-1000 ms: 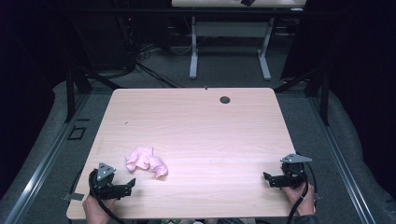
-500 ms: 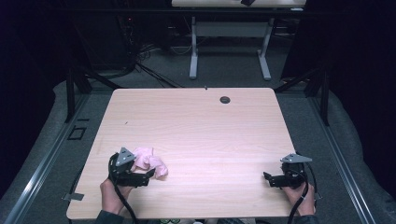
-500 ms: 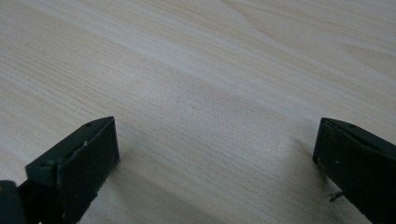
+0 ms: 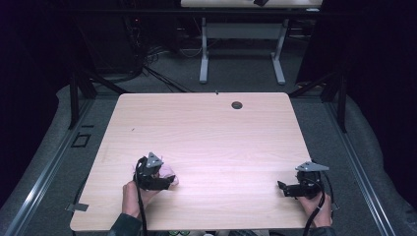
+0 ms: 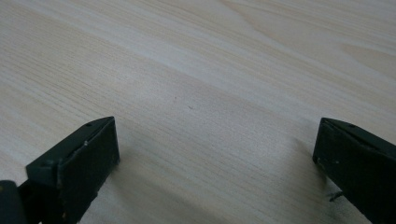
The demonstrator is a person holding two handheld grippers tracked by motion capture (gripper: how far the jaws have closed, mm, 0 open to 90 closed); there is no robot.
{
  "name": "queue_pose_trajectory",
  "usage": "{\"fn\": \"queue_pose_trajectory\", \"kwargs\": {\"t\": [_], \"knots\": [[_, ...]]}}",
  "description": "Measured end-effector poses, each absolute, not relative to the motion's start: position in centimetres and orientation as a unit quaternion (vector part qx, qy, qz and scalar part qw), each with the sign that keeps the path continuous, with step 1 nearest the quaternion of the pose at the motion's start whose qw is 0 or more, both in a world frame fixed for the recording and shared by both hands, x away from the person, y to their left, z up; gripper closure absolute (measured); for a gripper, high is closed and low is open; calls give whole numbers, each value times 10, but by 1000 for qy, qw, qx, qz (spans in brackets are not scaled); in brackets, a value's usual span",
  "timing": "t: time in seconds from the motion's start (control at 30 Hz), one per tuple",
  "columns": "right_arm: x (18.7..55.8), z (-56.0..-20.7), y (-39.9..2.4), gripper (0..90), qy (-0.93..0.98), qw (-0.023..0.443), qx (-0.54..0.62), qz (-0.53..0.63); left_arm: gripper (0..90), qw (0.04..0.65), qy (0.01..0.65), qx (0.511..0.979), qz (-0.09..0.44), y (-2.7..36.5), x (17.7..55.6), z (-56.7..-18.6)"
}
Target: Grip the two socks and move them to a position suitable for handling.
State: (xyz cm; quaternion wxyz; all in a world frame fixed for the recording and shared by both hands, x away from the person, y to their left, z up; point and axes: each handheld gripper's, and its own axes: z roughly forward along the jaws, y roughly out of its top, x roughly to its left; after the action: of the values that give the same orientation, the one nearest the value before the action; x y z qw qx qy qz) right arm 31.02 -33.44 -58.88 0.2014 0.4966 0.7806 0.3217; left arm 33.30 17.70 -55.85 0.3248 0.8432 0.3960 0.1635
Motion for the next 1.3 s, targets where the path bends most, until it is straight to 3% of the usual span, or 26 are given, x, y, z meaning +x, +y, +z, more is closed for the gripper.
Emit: {"fn": "queue_pose_trajectory", "kwargs": {"t": [0.4,0.53,0.93,1.3], "knots": [[310,-589,-335,0,781,202,497,320,685,298,382,855,185,167,331,-568],[310,-589,-335,0,781,202,497,320,750,312,381,850,186,171,329,-564],[310,-589,-335,0,781,202,497,319,809,384,367,819,215,176,310,-517],[310,-589,-335,0,780,203,498,320,810,411,298,845,166,122,288,-501]]}}
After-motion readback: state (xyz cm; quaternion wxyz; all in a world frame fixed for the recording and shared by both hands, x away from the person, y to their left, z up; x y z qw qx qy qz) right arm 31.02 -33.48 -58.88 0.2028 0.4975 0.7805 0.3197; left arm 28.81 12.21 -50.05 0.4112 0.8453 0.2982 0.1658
